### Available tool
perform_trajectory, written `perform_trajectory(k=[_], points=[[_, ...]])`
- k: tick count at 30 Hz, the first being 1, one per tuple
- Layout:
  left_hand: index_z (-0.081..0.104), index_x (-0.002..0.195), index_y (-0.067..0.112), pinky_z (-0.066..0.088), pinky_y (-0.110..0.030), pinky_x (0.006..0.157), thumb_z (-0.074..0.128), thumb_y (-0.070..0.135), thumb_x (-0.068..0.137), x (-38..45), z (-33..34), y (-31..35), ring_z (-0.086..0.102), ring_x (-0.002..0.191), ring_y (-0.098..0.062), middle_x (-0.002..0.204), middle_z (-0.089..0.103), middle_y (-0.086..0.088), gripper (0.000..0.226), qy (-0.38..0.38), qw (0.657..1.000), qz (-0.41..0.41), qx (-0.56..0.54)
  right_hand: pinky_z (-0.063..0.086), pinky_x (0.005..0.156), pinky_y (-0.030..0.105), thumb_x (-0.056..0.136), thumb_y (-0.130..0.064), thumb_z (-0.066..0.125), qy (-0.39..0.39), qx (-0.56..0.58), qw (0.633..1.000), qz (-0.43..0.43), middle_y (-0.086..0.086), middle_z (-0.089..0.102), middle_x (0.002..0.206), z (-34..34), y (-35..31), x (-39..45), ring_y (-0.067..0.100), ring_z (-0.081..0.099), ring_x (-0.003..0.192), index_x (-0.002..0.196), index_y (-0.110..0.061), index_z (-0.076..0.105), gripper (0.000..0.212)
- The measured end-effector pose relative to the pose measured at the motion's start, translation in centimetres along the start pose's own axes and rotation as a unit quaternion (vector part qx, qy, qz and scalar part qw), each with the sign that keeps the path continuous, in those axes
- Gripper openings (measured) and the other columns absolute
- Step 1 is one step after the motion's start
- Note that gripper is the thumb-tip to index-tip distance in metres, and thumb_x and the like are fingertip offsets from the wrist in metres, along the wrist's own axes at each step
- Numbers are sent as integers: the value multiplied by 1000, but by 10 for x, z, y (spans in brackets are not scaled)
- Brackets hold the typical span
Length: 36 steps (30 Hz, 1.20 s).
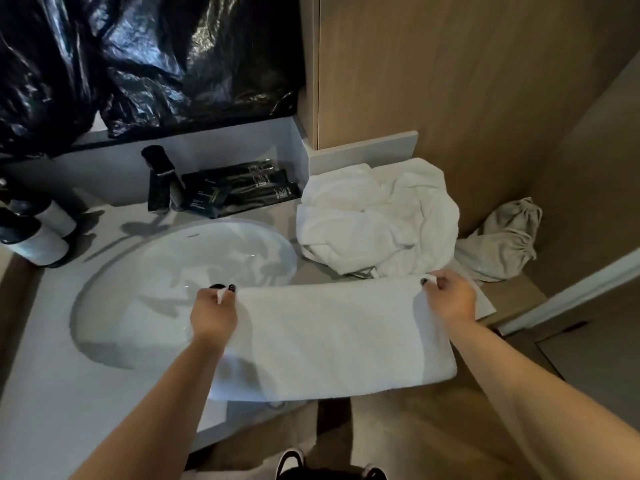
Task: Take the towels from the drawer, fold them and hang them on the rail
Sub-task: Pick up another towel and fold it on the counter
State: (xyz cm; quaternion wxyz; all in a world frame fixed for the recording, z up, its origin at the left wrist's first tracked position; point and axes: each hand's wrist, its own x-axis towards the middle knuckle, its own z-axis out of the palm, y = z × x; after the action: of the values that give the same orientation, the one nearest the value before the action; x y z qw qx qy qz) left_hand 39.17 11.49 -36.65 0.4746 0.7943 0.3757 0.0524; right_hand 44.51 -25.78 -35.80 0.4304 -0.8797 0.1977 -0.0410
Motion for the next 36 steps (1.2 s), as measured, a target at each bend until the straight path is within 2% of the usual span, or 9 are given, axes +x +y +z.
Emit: perform_trajectory(k=[3,8,10,12,15,18,23,27,36], points=[[53,122,-4,43,-40,98,55,16,98,-1,10,5,55,116,-39,123,59,-21,32,4,998,27,49,36,73,25,95,-5,56,1,-42,999,31,12,65,91,9,0,-5,34,61,97,104,-1,66,13],[46,142,0,27,-42,118,60,12,96,-40,23,5,36,143,-33,153,39,-18,49,-39,915,348,201,26,115,40,86,8,58,74,-102,978,-166,17,45,143,26,-15,-49,32,37,135,134,-4,53,49],[43,145,1,23,-47,119,55,14,98,-59,36,-4,29,146,-33,157,32,-16,50,-108,844,458,256,26,116,39,81,14,60,-14,-114,947,-299,19,49,142,48,-19,-79,32,40,135,134,-1,55,56],[23,154,5,5,-44,124,38,26,105,-66,47,-12,8,152,-28,163,7,-8,55,-171,795,465,350,28,116,41,79,11,64,-115,-174,902,-379,18,51,143,74,-18,-103,32,42,138,136,1,54,58],[-8,154,13,-12,-36,122,8,41,104,-56,52,-19,-13,151,-17,159,-17,-2,60,-181,752,444,453,14,121,45,99,-19,42,-171,-292,858,-386,8,32,158,98,-18,-115,24,23,148,150,-6,36,53],[-10,152,15,-11,-35,120,-2,46,95,-49,53,-19,-13,148,-13,160,-13,-1,66,-180,746,451,456,-4,122,40,100,-43,13,-206,-321,847,-370,1,10,164,99,-15,-105,16,1,152,157,-13,17,65],[0,156,19,0,-42,124,7,54,96,-45,45,-23,-6,152,-17,164,-5,0,70,-210,765,435,427,-6,122,43,98,-58,14,-230,-357,835,-350,-5,-7,165,93,-7,-94,13,-15,150,158,-20,2,72],[-12,155,24,-2,-43,124,3,59,93,-39,27,-32,-15,151,-18,164,-14,0,73,-220,773,412,428,-15,119,39,96,-65,11,-207,-383,839,-326,-4,-11,164,71,8,-82,12,-17,150,158,-18,-2,79],[-8,156,12,-3,-45,124,-7,57,88,-42,-5,-35,-11,152,-22,164,-12,-8,82,-223,767,372,473,-18,119,40,93,-68,5,-214,-427,831,-285,-4,-22,162,36,19,-70,10,-28,146,155,-19,-16,82]])
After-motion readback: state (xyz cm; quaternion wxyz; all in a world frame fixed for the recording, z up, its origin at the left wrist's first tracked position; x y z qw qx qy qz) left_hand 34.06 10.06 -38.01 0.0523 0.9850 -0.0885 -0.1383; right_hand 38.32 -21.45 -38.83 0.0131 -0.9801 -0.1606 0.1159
